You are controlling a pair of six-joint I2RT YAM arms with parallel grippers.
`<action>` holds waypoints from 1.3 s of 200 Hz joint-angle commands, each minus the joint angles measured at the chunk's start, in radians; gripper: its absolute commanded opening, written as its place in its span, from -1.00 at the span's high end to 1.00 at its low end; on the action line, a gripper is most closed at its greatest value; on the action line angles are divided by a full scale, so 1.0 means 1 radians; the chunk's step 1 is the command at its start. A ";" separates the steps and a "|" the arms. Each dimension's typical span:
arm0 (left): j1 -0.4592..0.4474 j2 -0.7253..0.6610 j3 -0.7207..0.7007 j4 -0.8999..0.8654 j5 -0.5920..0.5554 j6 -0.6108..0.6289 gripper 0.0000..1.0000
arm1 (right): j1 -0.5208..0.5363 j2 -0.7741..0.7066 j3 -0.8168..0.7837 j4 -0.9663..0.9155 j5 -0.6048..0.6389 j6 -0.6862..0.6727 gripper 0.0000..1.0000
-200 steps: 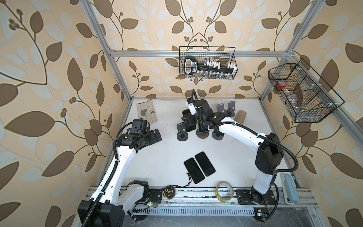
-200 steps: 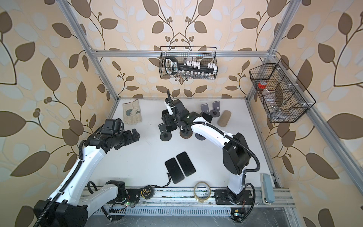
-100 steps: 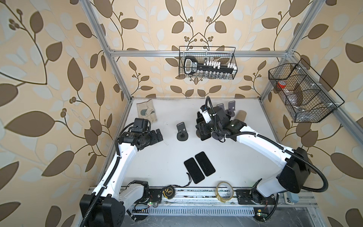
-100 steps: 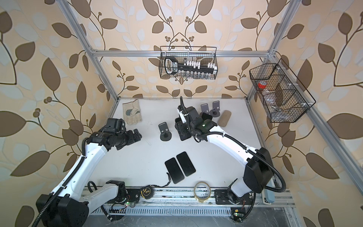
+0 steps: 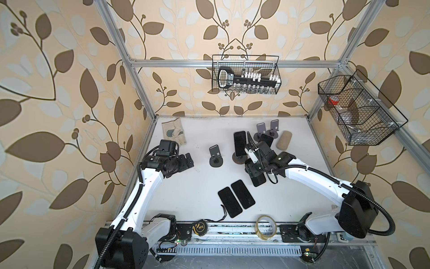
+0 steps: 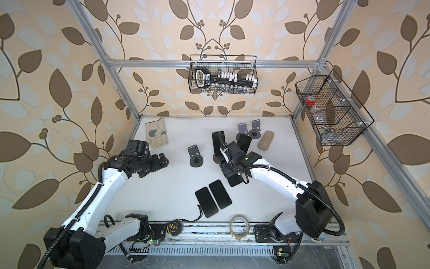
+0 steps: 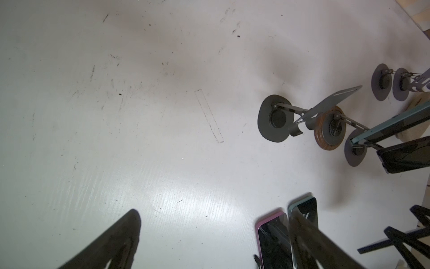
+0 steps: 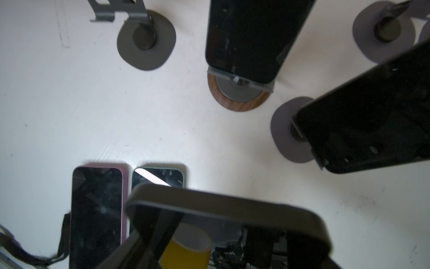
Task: Remove the phone from the phone stand
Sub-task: Place the phone at the center of the table.
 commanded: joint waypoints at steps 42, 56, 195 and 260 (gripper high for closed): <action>0.006 0.007 -0.006 0.003 0.020 0.009 -0.98 | 0.002 0.048 -0.042 -0.050 -0.020 -0.028 -0.36; 0.005 0.006 -0.006 0.004 0.020 0.010 -0.98 | 0.002 0.066 -0.052 -0.048 -0.016 -0.029 -0.37; 0.006 0.011 -0.003 0.006 0.024 0.008 -0.98 | -0.003 0.196 -0.103 0.039 0.041 0.008 -0.37; 0.006 0.006 -0.006 0.007 0.022 0.008 -0.98 | -0.009 0.252 -0.120 0.084 0.026 0.024 -0.37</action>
